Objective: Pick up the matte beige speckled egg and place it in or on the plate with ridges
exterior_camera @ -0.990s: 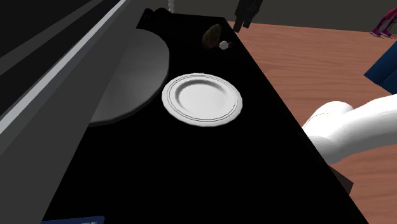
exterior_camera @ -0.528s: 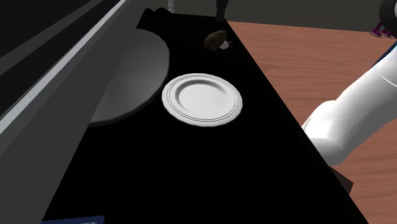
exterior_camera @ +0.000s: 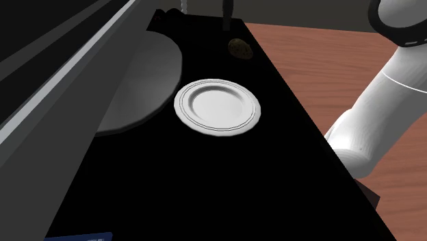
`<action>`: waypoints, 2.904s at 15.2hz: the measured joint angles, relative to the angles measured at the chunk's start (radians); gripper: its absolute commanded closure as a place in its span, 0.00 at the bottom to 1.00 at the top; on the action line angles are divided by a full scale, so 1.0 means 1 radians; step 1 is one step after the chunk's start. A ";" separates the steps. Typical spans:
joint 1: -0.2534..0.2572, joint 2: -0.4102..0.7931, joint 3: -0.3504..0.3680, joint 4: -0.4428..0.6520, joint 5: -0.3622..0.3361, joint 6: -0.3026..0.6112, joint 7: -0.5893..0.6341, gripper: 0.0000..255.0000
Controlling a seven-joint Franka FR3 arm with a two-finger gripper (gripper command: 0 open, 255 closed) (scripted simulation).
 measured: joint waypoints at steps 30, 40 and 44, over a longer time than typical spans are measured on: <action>-0.003 -0.467 0.021 -0.612 -0.067 0.451 0.013 0.00; -0.003 -0.471 0.023 -0.678 -0.066 0.518 0.012 0.00; -0.003 -0.472 0.023 -0.677 -0.066 0.519 0.012 1.00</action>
